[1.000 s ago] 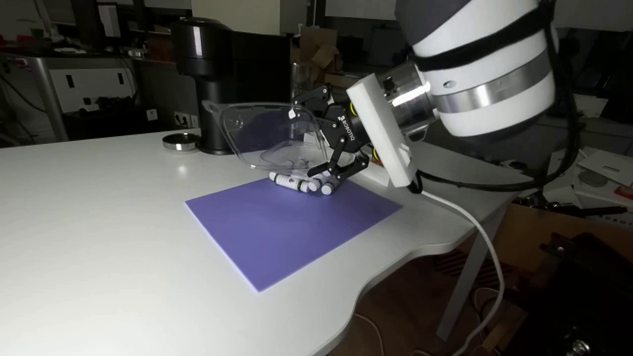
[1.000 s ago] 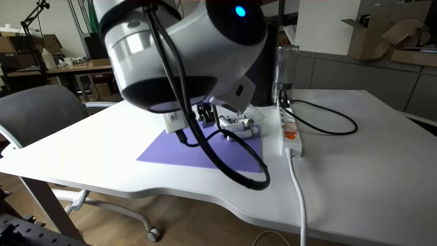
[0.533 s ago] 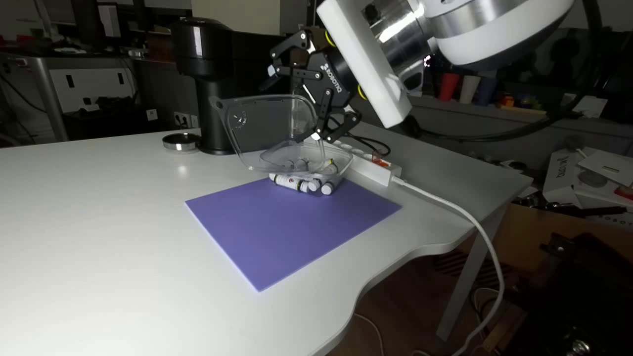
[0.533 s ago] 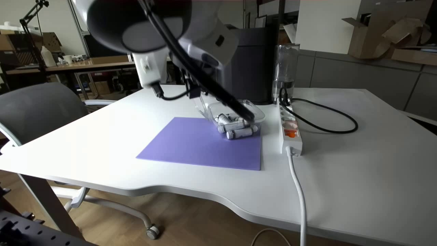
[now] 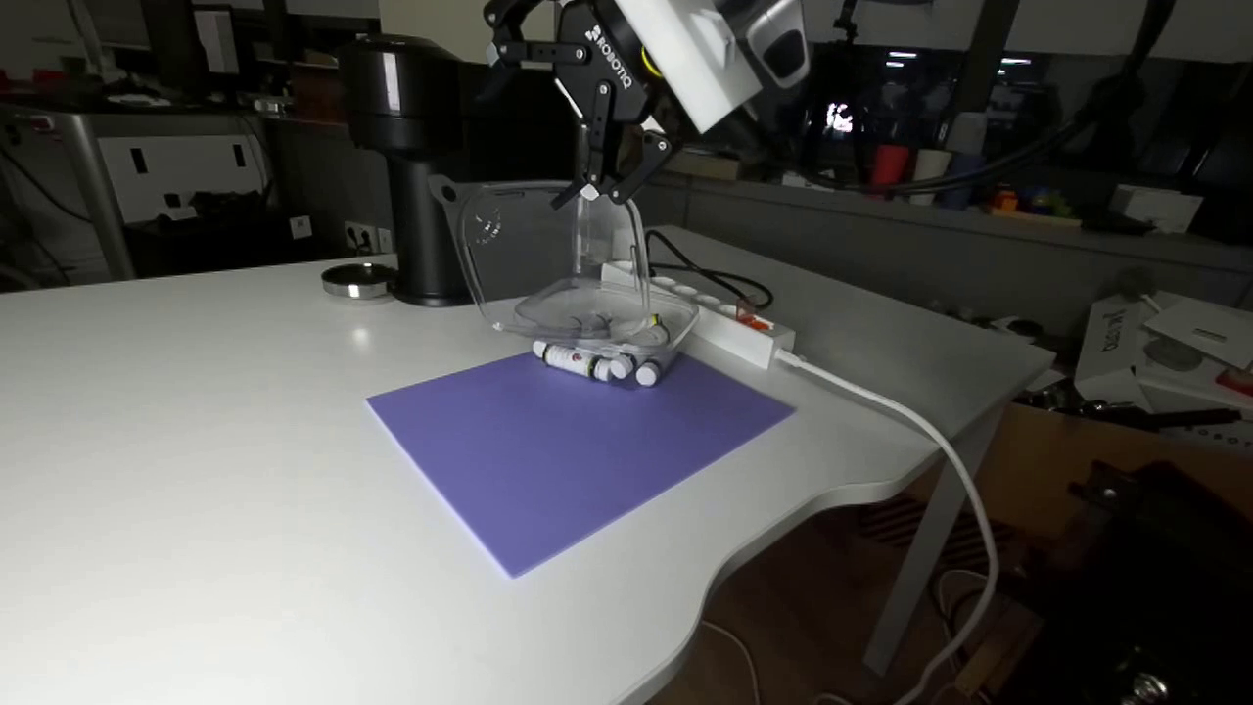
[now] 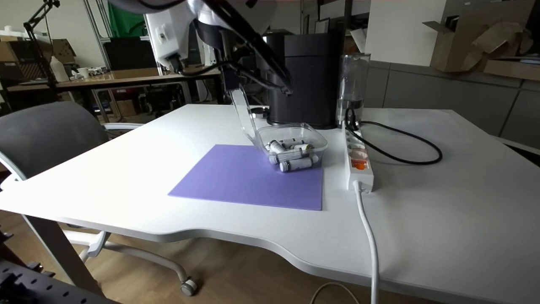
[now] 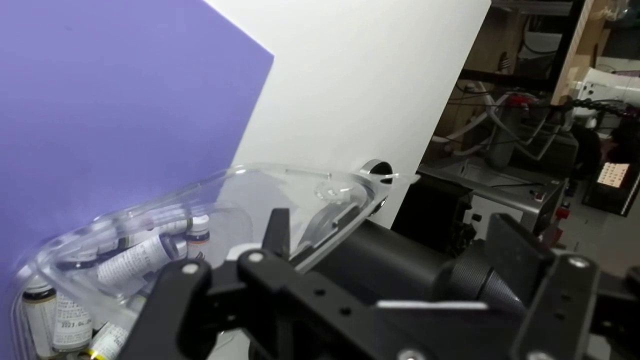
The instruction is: Close the lid on the clear container
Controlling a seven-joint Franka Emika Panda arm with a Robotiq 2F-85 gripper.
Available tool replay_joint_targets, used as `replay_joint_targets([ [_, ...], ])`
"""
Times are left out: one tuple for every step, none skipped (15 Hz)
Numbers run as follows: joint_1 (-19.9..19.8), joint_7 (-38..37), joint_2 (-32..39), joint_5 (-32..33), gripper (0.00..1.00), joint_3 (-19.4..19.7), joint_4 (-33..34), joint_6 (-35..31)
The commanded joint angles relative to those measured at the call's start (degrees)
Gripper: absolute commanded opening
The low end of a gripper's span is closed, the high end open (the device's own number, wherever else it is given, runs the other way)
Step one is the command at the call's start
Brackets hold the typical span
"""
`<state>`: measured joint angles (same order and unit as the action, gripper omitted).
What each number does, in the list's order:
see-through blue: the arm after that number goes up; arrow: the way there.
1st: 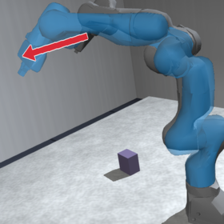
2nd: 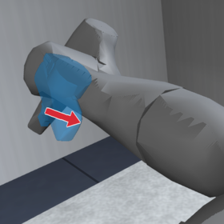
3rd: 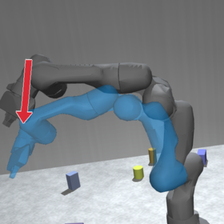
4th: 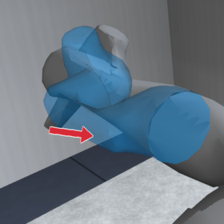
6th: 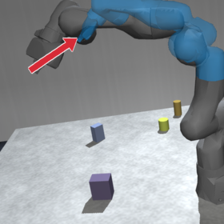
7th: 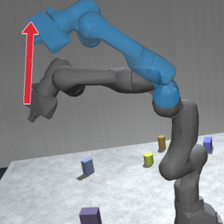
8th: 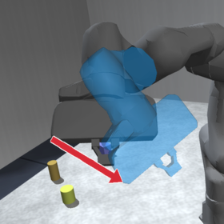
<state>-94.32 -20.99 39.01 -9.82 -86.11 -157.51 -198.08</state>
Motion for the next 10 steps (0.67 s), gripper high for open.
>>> replay_joint_targets([
  [4.1, -5.7, -8.4, -5.3, 1.00, -0.4, 2.8, 0.0],
  [6.1, -6.3, -10.1, -6.7, 1.00, 0.6, 3.3, 0.0],
  [7.9, -7.0, -11.9, -8.2, 1.00, 1.4, 3.9, 0.0],
  [10.2, -7.5, -13.4, -9.6, 1.00, 2.5, 4.3, 0.0],
  [12.7, -8.1, -14.8, -10.8, 1.00, 3.9, 4.9, 0.0],
  [15.1, -8.7, -16.2, -12.0, 1.00, 5.2, 5.3, 0.0],
  [18.0, -9.3, -17.6, -13.2, 1.00, 6.9, 5.9, 0.0],
  [20.8, -10.0, -19.0, -14.4, 1.00, 8.8, 6.3, 0.0],
  [24.1, -10.7, -20.5, -15.6, 1.00, 11.2, 6.8, 0.0],
  [27.4, -11.2, -21.7, -16.7, 1.00, 13.8, 7.2, -0.1],
])
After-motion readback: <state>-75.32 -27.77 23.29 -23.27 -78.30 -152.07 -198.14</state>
